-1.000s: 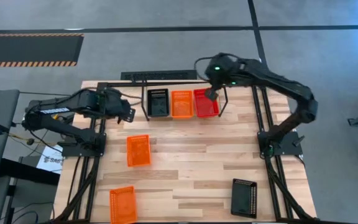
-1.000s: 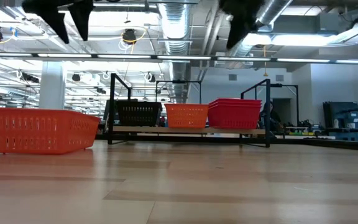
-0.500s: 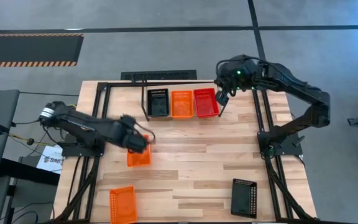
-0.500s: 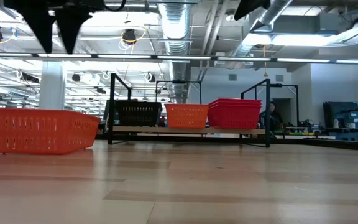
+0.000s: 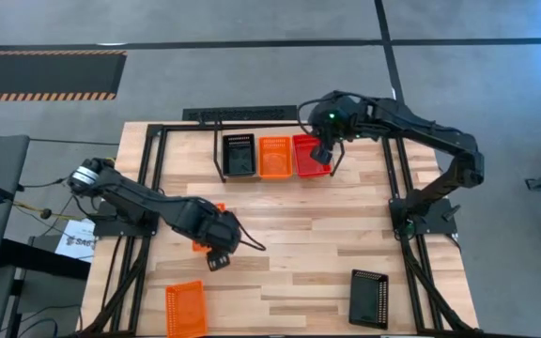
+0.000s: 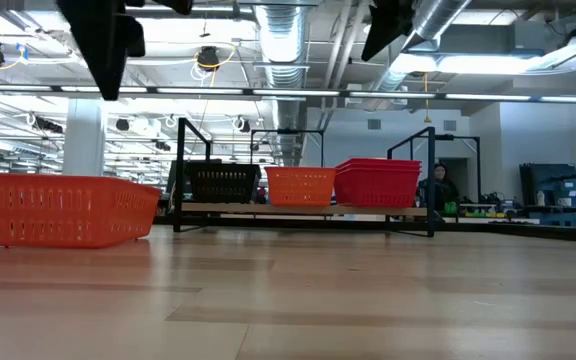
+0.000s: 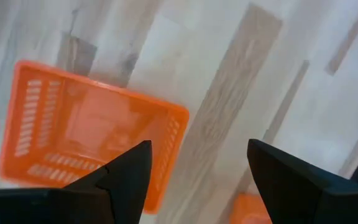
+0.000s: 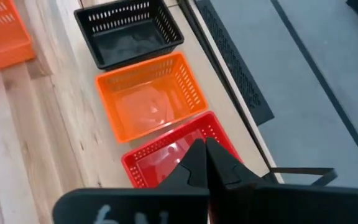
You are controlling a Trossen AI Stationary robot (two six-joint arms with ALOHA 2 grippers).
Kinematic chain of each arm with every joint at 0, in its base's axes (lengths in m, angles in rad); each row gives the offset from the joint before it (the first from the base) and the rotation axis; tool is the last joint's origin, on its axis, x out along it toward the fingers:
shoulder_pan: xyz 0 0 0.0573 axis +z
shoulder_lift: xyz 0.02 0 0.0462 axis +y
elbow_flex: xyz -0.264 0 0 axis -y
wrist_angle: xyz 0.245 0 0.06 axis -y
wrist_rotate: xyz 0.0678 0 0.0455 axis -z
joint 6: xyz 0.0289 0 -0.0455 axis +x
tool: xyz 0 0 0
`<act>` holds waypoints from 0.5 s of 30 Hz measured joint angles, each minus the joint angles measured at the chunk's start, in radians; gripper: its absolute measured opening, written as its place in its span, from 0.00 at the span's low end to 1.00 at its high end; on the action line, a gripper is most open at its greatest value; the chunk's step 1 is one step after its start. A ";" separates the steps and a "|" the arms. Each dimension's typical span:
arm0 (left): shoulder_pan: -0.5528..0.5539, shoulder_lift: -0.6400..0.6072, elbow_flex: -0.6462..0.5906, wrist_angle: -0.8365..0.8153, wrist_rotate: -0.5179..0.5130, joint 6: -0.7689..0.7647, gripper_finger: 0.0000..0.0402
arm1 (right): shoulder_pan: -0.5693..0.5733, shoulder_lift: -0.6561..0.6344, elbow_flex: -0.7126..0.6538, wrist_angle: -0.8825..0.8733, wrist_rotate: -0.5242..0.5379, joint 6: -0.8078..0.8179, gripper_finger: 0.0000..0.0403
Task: Stack baskets on shelf by color
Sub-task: Stack the orange bin on top of the other orange bin on the shelf
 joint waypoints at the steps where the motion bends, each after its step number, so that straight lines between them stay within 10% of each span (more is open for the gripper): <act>1: 0.000 0.003 -0.001 -0.009 0.004 0.041 0.63 | 0.000 0.005 0.000 -0.001 0.000 0.000 0.00; 15: -0.007 0.050 -0.001 -0.080 0.079 0.170 0.63 | 0.103 -0.061 0.000 0.026 -0.052 -0.021 0.00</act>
